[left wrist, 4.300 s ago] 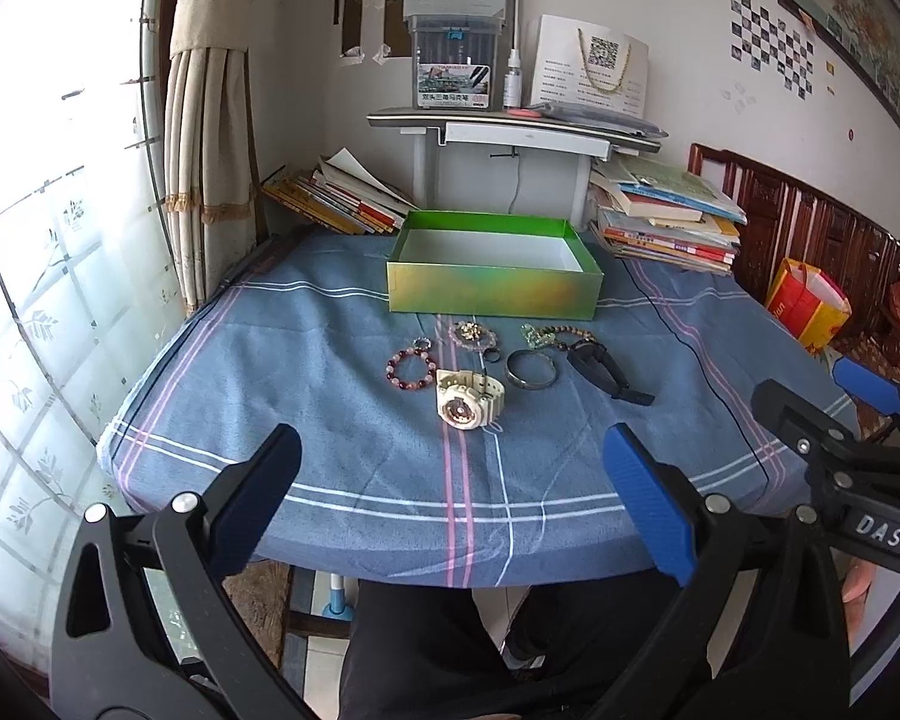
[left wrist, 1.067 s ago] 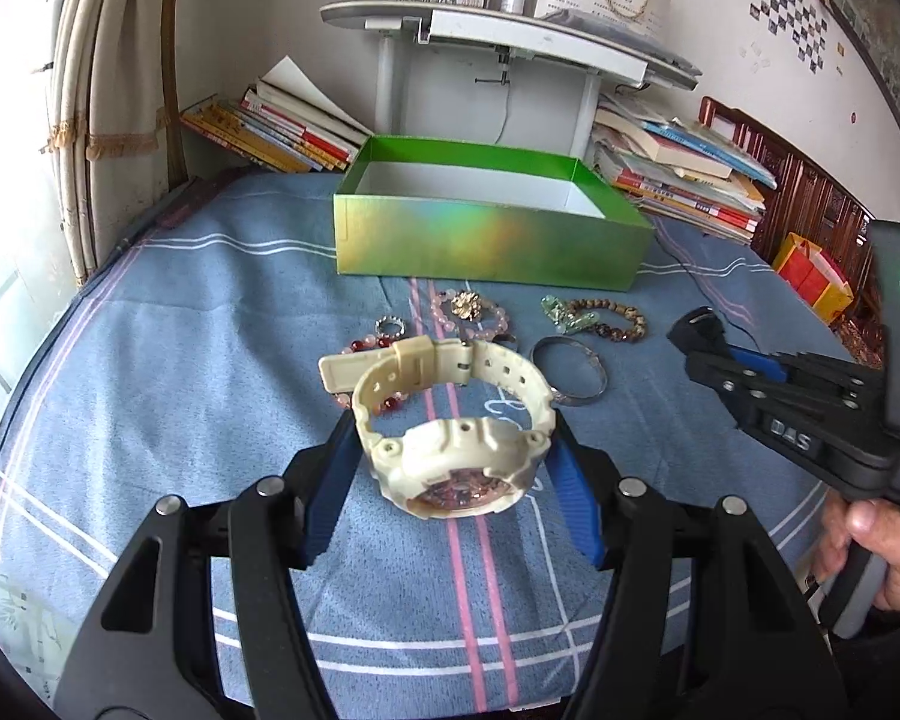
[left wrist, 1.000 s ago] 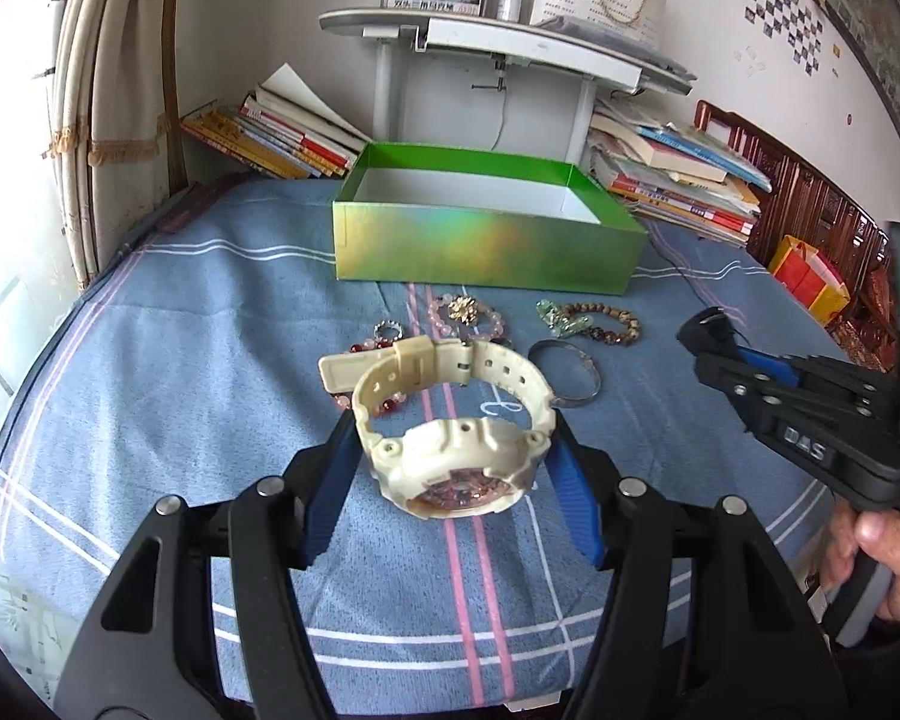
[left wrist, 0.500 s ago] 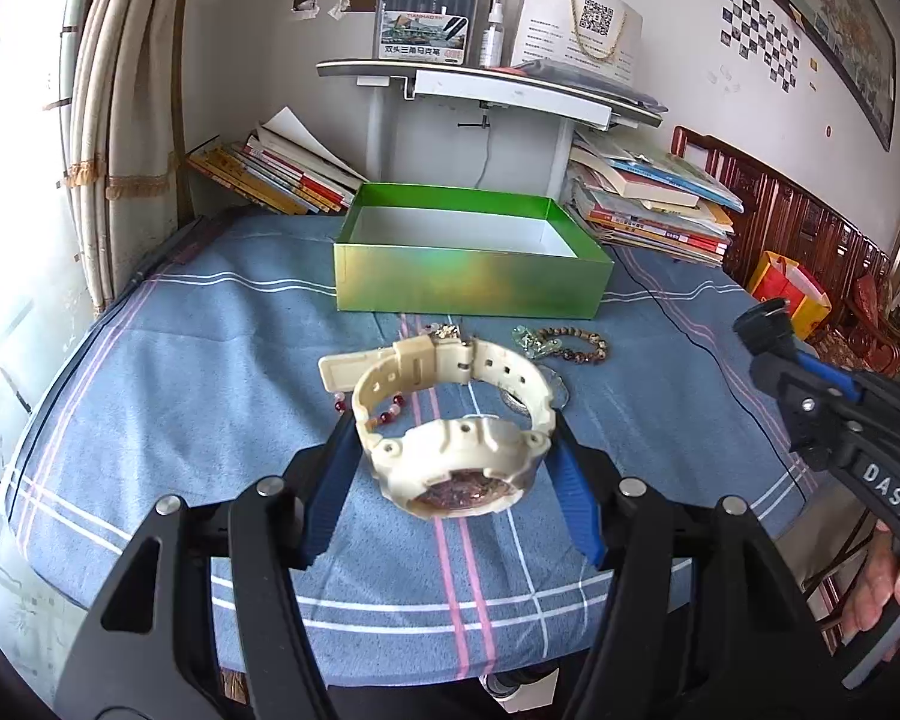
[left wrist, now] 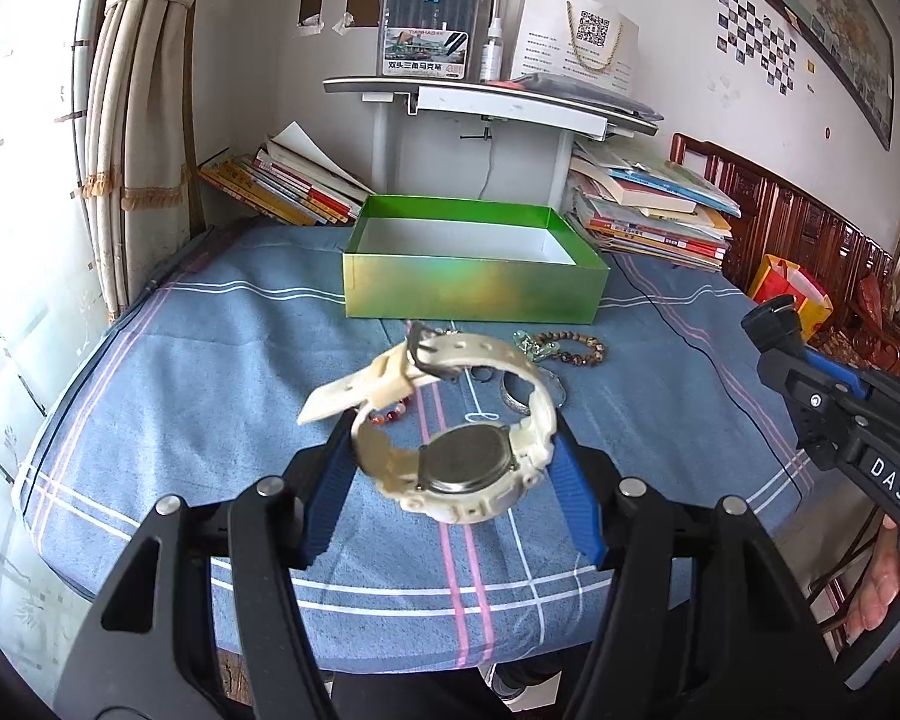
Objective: Organize jewelry
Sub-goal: 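Lift and carry the watch and sunglasses in both tools toward the green box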
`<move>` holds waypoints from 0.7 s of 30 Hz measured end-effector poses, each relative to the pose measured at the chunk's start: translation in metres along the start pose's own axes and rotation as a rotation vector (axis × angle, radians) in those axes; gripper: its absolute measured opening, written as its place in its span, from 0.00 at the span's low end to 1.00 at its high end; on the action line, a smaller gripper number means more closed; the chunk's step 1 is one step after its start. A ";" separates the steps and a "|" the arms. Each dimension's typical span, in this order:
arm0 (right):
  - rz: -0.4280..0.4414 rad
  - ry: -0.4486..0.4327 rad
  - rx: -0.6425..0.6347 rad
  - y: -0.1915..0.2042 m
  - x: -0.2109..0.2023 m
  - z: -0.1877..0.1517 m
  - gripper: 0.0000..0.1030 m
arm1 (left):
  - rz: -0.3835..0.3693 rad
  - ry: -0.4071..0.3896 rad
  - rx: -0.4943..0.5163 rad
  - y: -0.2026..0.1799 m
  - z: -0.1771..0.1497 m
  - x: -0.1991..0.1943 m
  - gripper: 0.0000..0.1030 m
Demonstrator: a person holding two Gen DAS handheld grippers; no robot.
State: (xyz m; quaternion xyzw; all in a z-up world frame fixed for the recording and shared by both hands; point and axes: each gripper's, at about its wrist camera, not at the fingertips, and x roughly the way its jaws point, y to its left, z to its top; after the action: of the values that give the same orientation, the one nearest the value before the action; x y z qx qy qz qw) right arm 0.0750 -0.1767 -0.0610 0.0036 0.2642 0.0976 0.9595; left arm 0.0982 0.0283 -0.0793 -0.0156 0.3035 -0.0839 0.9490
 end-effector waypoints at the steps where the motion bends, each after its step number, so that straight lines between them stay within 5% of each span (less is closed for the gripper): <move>1: 0.000 0.001 0.000 0.000 0.000 0.000 0.20 | 0.000 0.001 0.001 0.000 -0.001 0.000 0.59; 21: 0.004 0.011 0.018 -0.007 0.008 -0.002 0.20 | 0.002 0.006 0.015 -0.005 -0.001 0.006 0.59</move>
State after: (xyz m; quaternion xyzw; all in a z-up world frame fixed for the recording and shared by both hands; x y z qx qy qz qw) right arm 0.0819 -0.1816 -0.0671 0.0122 0.2705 0.0970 0.9577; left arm 0.1021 0.0224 -0.0832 -0.0080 0.3056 -0.0852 0.9483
